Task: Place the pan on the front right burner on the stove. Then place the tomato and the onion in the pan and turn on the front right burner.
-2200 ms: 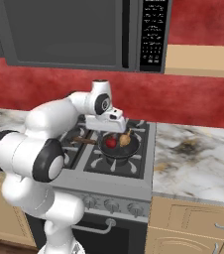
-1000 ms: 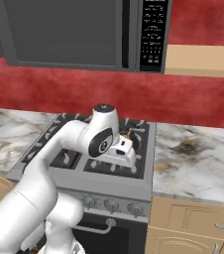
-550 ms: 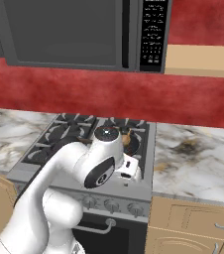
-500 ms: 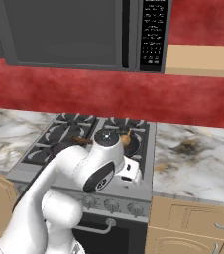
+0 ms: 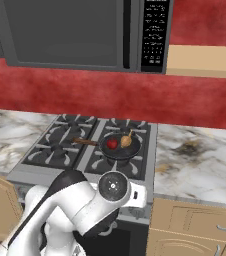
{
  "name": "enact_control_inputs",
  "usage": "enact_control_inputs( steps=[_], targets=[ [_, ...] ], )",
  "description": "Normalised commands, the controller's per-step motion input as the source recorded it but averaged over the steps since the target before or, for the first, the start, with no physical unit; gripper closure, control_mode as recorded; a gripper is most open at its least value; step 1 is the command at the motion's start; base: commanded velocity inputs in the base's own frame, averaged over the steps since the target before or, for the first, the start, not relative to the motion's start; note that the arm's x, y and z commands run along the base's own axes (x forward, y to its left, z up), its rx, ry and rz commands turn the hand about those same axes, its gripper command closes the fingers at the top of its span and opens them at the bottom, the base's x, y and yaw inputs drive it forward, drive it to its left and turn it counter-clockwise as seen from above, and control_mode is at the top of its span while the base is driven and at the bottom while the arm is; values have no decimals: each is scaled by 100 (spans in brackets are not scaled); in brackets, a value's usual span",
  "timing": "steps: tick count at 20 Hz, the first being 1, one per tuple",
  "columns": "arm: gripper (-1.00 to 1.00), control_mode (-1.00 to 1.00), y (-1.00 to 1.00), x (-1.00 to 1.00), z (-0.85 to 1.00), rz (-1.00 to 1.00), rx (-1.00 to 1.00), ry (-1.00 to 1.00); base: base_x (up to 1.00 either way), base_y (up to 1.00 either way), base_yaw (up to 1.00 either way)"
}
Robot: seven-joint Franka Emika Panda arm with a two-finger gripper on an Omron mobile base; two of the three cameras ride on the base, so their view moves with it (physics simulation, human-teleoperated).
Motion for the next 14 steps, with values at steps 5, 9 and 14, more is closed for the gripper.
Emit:
enact_control_inputs(
  steps=[5,9,14],
  targets=[
    [-100,-100,-1,-7,-40,7,0,-25,0,0,0],
    [-100,-100,0,0,-53,6,0,-19,0,0,0],
    [-100,-100,0,0,-60,5,0,-16,0,0,0]
  ],
)
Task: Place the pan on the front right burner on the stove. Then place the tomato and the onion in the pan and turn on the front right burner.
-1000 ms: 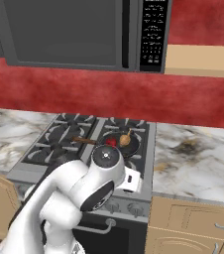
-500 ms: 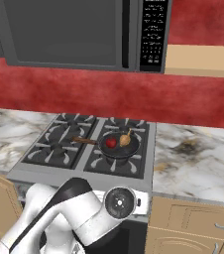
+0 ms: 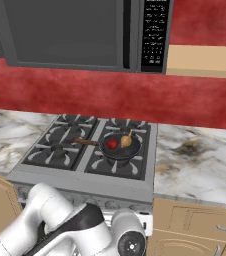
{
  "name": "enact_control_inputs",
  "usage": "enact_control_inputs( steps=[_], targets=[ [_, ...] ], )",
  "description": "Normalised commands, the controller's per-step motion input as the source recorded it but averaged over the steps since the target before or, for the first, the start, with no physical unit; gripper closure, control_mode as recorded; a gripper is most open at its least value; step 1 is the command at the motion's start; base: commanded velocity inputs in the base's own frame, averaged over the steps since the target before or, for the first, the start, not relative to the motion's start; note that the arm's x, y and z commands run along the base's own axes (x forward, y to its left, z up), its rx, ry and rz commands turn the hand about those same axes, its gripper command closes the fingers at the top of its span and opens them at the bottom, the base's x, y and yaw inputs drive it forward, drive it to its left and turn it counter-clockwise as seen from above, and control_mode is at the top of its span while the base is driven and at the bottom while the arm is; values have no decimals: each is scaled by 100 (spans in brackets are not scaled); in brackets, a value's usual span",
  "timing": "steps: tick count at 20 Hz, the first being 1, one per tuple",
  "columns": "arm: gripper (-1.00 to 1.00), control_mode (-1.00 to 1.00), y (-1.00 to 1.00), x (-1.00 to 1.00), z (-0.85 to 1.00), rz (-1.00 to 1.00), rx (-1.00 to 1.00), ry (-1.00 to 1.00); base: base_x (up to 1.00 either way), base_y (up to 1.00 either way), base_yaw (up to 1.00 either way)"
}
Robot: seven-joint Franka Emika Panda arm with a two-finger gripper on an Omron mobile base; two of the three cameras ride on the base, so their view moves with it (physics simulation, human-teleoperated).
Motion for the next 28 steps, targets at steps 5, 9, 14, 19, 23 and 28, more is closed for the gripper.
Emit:
enact_control_inputs(
  steps=[5,9,14,19,23,28],
  targets=[
    [-100,-100,0,0,-45,0,-3,-16,0,0,0],
    [-100,-100,1,1,-21,0,-4,-15,0,0,0],
    [-100,-100,6,15,-13,0,-1,-10,0,0,0],
    [-100,-100,1,36,-19,0,0,-4,0,0,0],
    [-100,-100,0,28,-29,0,0,0,0,0,0],
    [-100,-100,-2,13,-31,0,0,0,0,0,0]
  ],
)
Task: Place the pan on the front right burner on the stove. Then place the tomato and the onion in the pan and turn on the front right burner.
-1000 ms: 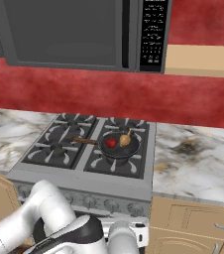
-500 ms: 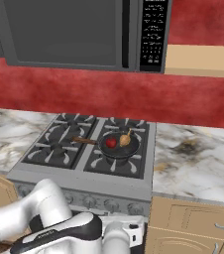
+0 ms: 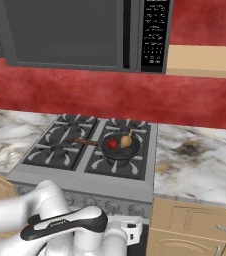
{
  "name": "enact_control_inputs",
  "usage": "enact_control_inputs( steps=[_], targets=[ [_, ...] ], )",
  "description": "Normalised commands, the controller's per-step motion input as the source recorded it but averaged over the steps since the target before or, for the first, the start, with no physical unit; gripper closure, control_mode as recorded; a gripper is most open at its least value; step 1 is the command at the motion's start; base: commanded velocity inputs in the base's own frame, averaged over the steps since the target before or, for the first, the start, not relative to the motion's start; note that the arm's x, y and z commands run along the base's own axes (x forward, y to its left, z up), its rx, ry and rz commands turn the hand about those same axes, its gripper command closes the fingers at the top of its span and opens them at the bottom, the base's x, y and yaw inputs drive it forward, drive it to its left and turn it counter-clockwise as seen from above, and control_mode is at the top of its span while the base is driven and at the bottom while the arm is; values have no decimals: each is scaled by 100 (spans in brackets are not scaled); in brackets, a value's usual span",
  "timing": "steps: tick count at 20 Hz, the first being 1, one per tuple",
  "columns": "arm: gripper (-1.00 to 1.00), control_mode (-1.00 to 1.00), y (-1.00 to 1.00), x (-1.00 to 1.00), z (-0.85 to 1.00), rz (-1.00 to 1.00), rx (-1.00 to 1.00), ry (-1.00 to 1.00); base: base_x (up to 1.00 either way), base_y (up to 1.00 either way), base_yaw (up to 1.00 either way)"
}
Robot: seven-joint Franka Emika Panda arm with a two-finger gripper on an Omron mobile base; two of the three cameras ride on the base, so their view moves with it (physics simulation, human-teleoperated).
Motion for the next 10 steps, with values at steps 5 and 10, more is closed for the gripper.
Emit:
enact_control_inputs(
  steps=[5,10],
  targets=[
    [-100,-100,-8,6,-26,0,0,-1,0,0,0],
    [-100,-100,-18,0,-6,0,0,-6,0,0,0]
  ],
)
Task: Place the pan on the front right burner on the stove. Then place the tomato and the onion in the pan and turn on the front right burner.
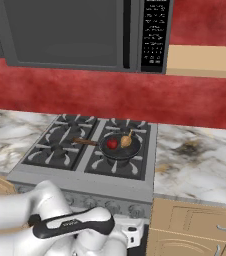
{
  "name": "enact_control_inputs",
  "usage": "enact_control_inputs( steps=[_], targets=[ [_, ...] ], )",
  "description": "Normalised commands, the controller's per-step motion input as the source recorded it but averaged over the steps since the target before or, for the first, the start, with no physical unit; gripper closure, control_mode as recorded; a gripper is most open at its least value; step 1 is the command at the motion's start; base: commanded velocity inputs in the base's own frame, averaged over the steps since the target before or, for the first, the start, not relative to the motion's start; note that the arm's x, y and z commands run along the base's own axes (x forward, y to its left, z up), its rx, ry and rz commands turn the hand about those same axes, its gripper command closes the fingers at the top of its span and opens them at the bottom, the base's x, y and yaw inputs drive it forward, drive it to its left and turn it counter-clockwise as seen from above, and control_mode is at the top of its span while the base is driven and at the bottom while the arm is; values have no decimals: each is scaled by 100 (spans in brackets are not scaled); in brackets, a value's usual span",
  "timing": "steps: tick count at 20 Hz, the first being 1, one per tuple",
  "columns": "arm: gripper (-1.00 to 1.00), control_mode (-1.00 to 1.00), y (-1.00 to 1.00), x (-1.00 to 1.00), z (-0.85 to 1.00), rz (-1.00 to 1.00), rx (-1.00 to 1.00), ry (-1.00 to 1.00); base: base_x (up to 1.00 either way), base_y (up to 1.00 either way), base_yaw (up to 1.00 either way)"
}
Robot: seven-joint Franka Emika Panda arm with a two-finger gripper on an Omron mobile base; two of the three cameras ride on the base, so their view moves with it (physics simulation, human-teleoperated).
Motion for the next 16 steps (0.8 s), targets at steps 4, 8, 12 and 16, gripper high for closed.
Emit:
enact_control_inputs(
  steps=[4,8,12,16],
  targets=[
    [-100,-100,-16,0,0,0,0,-11,0,0,0],
    [-100,-100,-2,0,-13,0,0,-8,0,0,0],
    [-100,-100,0,6,-12,0,0,-9,0,0,0],
    [-100,-100,-1,16,0,0,0,-12,0,0,0]
  ],
)
